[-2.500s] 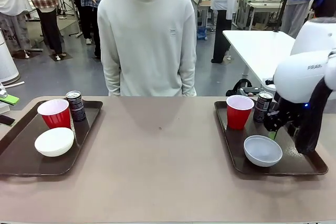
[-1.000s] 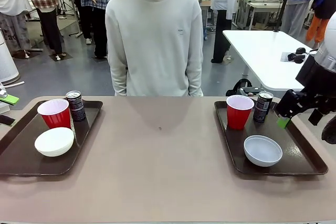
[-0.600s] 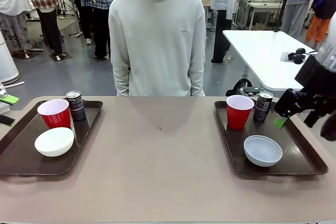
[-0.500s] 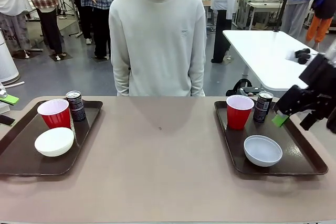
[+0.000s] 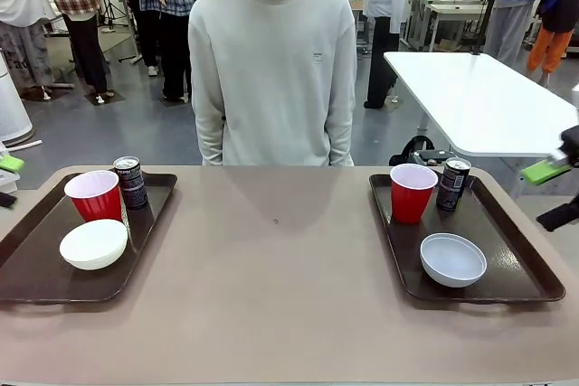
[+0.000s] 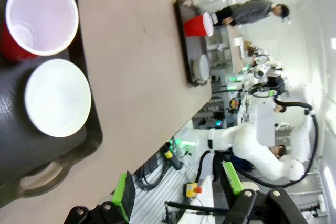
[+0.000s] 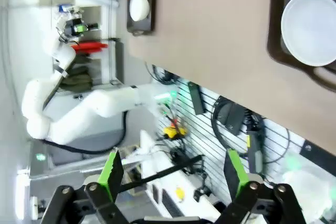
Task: Prepare tableware on both trays.
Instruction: Pick up a Picnic Bowl from the table and place it on a Handle tray.
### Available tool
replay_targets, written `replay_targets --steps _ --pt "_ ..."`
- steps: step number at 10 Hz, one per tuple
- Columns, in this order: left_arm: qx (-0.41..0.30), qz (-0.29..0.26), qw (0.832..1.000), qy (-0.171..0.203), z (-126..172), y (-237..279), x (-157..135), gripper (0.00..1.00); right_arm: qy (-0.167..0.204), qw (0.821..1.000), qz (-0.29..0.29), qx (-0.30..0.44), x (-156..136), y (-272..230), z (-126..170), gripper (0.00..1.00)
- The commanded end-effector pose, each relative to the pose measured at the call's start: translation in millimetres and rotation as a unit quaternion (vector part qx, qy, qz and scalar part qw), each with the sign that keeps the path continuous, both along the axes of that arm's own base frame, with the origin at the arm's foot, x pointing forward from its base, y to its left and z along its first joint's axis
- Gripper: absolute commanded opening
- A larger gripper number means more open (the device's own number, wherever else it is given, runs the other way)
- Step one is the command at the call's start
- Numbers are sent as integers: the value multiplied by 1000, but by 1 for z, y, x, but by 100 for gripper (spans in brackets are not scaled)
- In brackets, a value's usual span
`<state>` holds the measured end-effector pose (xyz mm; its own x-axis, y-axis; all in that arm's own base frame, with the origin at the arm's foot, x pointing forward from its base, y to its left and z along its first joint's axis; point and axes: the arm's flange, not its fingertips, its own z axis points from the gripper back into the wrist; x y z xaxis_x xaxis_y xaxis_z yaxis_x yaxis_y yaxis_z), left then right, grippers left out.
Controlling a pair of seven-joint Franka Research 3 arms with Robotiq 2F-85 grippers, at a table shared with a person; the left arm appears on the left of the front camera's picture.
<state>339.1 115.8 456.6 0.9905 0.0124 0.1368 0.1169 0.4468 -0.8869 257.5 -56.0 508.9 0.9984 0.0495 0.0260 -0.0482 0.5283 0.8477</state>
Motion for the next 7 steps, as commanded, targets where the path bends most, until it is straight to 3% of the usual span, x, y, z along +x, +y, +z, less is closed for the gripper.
replay_targets --steps 1,2,3,7 --pt "-82 8 996 -25 15 39 -9 87 -2 999 -44 -6 -55 15 -59 100" --pt "-115 14 993 -14 7 52 -7 87 0 1000 0 0 0 0 0 100" --pt "-28 9 1000 -9 13 19 -9 87 0 1000 0 0 0 0 0 100" --pt "-28 9 1000 -9 13 19 -9 87 0 1000 0 0 0 0 0 100"
